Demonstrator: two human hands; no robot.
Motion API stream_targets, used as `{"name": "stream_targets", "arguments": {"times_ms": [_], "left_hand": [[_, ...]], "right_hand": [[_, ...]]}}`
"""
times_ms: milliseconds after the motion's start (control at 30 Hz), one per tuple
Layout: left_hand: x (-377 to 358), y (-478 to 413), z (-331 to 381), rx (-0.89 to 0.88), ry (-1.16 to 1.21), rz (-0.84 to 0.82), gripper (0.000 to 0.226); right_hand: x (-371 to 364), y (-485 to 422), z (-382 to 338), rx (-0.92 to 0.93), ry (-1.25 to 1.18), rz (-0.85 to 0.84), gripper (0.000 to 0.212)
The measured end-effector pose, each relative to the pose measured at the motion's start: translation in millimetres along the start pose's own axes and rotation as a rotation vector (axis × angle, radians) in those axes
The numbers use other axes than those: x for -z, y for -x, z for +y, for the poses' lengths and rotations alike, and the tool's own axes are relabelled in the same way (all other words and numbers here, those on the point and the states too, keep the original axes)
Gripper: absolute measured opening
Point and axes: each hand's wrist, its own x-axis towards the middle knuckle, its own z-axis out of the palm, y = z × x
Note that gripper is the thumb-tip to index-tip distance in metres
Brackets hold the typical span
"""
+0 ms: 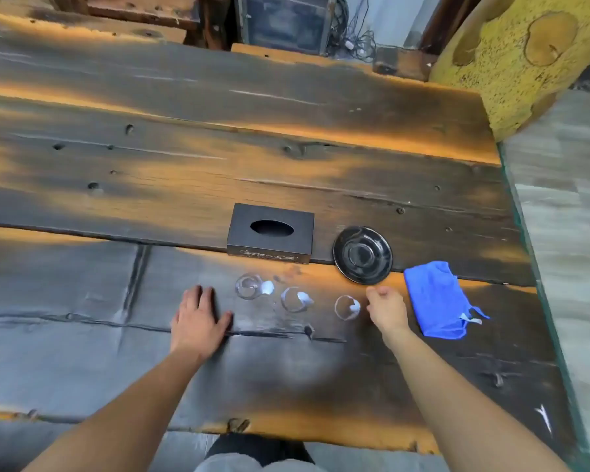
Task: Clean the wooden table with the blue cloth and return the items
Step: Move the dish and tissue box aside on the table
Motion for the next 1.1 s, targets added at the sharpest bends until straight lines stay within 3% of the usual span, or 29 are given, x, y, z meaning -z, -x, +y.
{"name": "stream_targets", "arguments": {"times_ms": [100, 367, 567, 900, 1100], "left_hand": [[-6.2, -8.9, -1.0, -0.004, -0.106, -0.05, 0.085], [-23.0, -7.8, -18.4, -0.09, -0.103, 0.039, 0.09], [-30.1, -7.1, -19.3, -0.101, -0.161, 0.084, 0.088], [-38.0, -8.4, -17.9, -0.063, -0.199, 0.139, 0.086], [-47.1, -9.2, -8.2, -0.001, -0.16, 0.187, 0.085]], "right_hand": [[-9.4, -28.1, -5.6, -0.126, -0.177, 0.025, 0.032], [-22.5, -40.1, -21.3, -0.384, -0.589, 0.081, 0.007], [-22.2, -47.4, -19.1, -0.485, -0.748, 0.069, 0.036], [-15.3, -77.1, -18.5, -0.376, -0.797, 0.156, 0.03], [20.5, -124.1, -44.1, -0.329, -0.84, 0.223, 0.008]]}}
